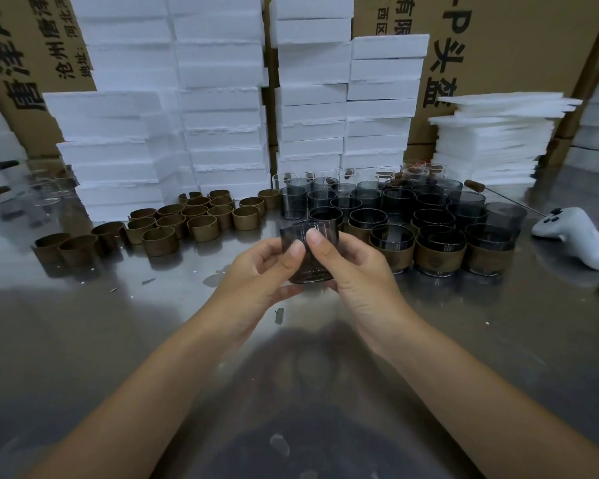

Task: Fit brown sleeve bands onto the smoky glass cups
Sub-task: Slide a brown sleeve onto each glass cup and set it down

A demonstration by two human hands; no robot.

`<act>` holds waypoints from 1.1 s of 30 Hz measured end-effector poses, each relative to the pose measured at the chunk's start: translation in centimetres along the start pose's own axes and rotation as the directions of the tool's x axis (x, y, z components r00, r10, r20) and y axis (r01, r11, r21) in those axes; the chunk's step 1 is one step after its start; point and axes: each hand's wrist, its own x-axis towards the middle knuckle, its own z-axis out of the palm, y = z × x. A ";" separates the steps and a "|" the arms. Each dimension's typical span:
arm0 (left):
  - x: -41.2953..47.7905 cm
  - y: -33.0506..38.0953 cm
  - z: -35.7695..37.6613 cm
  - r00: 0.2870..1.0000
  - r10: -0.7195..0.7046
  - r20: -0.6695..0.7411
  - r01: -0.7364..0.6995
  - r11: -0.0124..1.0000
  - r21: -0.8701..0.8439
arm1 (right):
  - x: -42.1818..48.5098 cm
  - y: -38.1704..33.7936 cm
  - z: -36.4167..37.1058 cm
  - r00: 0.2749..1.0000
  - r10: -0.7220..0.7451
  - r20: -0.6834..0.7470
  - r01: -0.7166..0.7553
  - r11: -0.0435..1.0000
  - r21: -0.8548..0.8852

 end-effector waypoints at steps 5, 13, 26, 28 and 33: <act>0.0 0.0 -0.1 1.000 0.018 0.021 -0.017 1.000 -0.019 | 0.1 0.0 -0.1 1.000 -0.002 0.025 0.001 0.999 0.034; 0.0 0.1 -0.7 0.997 -0.021 0.072 0.026 0.997 -0.069 | 0.2 -0.5 -0.8 0.992 0.076 0.099 -0.089 0.986 0.142; 0.3 0.0 -0.6 0.992 0.018 -0.122 -0.008 0.997 0.075 | 0.3 -0.3 -0.5 0.998 0.058 -0.035 -0.052 0.987 0.152; 0.2 0.1 -0.3 0.995 0.029 -0.097 -0.022 0.997 0.074 | 0.3 -0.4 -0.5 0.999 0.021 -0.048 -0.015 0.992 0.124; -0.1 0.0 0.1 0.998 0.053 -0.043 -0.048 0.993 0.109 | 0.3 0.0 -0.4 0.999 -0.036 0.015 0.035 0.998 0.043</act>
